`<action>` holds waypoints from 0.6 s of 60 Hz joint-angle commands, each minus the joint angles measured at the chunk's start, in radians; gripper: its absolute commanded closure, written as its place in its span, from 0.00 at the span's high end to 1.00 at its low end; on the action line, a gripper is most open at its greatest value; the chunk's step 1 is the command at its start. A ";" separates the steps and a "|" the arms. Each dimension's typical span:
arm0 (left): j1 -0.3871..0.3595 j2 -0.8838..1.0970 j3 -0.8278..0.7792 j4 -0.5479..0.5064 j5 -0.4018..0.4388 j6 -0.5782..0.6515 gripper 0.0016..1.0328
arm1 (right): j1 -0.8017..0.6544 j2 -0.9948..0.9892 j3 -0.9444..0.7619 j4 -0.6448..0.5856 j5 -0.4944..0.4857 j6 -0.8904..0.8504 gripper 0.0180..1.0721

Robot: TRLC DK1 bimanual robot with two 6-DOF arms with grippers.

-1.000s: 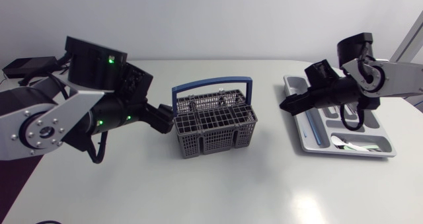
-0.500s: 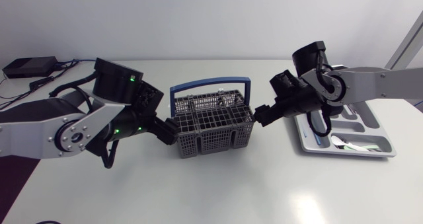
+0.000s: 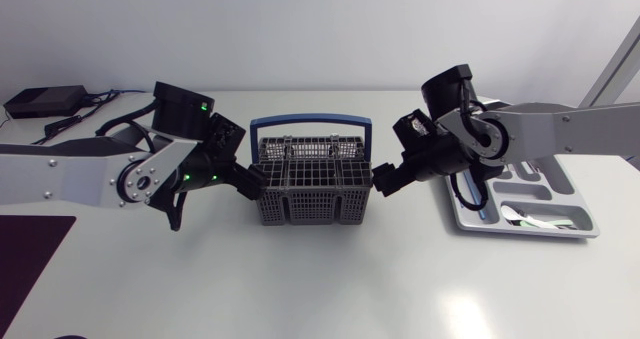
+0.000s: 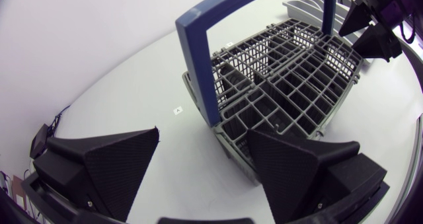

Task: Unload the cutlery basket into the drawer organizer.

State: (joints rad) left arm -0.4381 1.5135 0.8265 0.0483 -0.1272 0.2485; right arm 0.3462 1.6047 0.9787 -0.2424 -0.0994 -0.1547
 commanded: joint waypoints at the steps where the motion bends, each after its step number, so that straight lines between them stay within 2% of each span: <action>1: 0.001 0.051 0.034 0.005 0.031 0.028 0.95 | 0.019 -0.011 -0.031 -0.011 0.000 0.034 0.86; 36: -0.048 0.025 0.013 -0.002 0.032 0.018 0.95 | -0.018 -0.003 0.009 -0.014 0.027 0.035 0.87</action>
State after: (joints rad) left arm -0.4549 1.5398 0.8539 0.0517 -0.1284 0.2630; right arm 0.3328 1.6047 0.9779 -0.2440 -0.0738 -0.1513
